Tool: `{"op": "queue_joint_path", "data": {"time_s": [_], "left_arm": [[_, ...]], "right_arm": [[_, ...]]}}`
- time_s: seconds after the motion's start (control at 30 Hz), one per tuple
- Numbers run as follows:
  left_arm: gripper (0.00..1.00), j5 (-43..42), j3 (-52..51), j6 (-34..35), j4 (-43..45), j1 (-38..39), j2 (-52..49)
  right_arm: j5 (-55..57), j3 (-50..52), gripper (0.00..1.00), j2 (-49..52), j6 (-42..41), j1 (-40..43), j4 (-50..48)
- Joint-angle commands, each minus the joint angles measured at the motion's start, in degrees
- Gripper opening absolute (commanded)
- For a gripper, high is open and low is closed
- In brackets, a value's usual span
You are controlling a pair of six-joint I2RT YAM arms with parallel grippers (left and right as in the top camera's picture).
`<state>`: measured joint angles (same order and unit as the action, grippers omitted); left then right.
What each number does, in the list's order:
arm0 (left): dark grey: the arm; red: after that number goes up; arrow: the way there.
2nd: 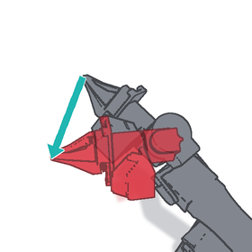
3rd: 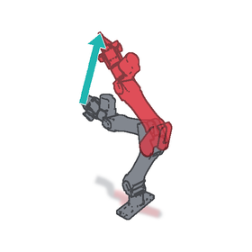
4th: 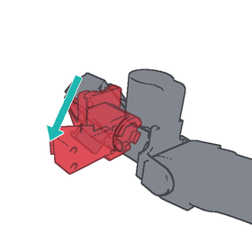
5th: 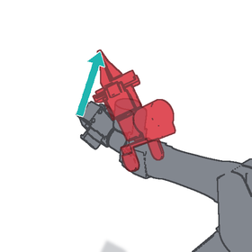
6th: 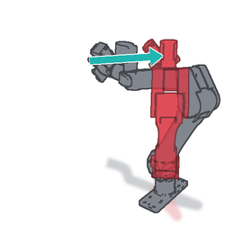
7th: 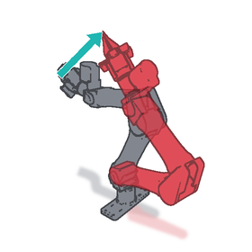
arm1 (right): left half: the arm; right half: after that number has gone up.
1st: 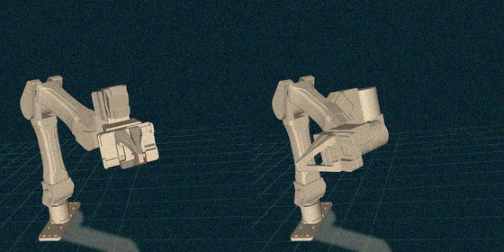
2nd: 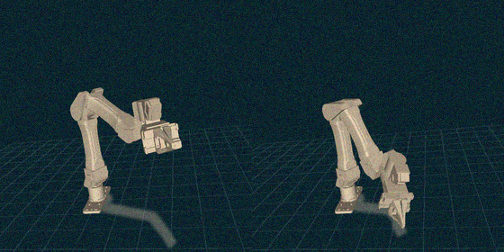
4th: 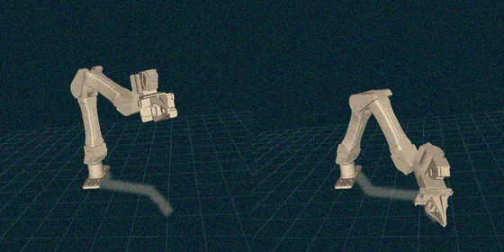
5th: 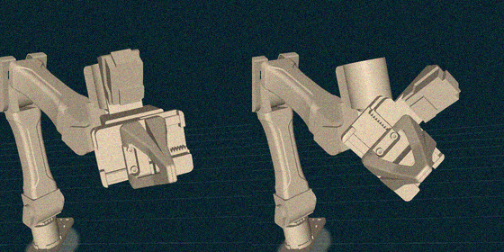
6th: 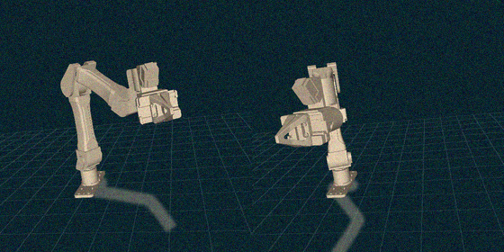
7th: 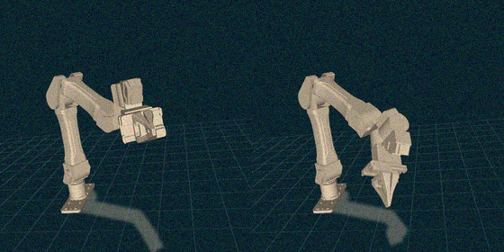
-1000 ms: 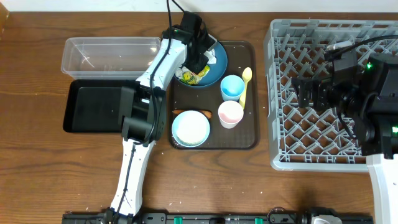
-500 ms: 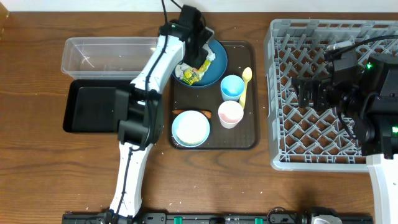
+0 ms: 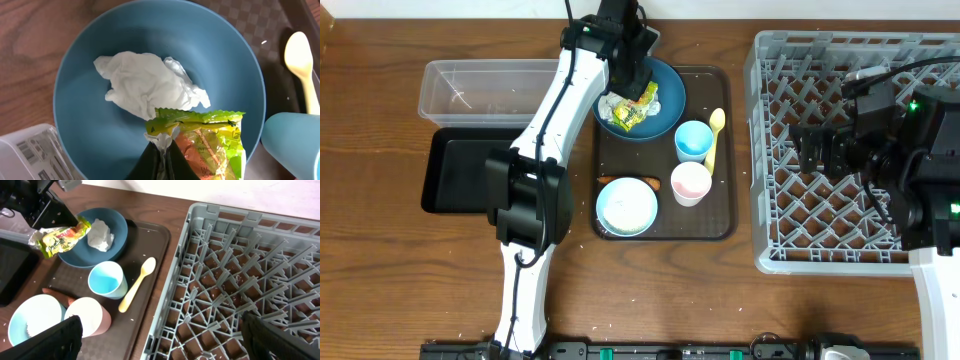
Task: Sort waste into correct bins and load items into the dishwasher rack
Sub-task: 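Carry the tissue with the left gripper and drop it into the clear bin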
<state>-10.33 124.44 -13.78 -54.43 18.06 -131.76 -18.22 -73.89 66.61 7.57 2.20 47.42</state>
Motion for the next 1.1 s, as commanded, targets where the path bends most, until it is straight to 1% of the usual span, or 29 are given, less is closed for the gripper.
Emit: {"op": "queue_joint_path", "data": {"time_s": [0.0,0.1,0.33,0.5,0.63,0.83,1.07], "left_arm": [[0.06,0.04,0.83,2.45,-0.79,-0.24,2.95],[0.06,-1.68,0.83,2.91,-1.09,-0.26,3.32],[0.06,-1.68,0.85,5.57,-1.95,-0.31,4.72],[0.06,-1.64,0.85,5.62,-3.32,-0.44,8.33],[0.06,-1.64,0.83,7.80,-4.33,-1.38,11.76],[0.06,-1.64,0.83,11.80,-6.23,-4.98,15.30],[0.06,-0.52,0.50,15.02,-7.08,-11.32,15.54]], "right_arm": [[0.22,-1.03,0.99,0.07,-0.20,0.09,0.15],[0.22,-1.03,0.99,0.07,-0.20,0.09,0.20],[0.20,-1.03,0.99,0.07,-0.20,0.09,0.20],[0.20,-1.03,0.99,0.04,-0.22,0.09,0.20],[0.17,-1.03,0.99,0.04,-0.22,0.09,0.39],[0.20,-1.03,0.99,0.04,-0.20,0.09,0.76],[0.20,-1.03,0.99,0.07,-0.22,0.09,1.07]]}}
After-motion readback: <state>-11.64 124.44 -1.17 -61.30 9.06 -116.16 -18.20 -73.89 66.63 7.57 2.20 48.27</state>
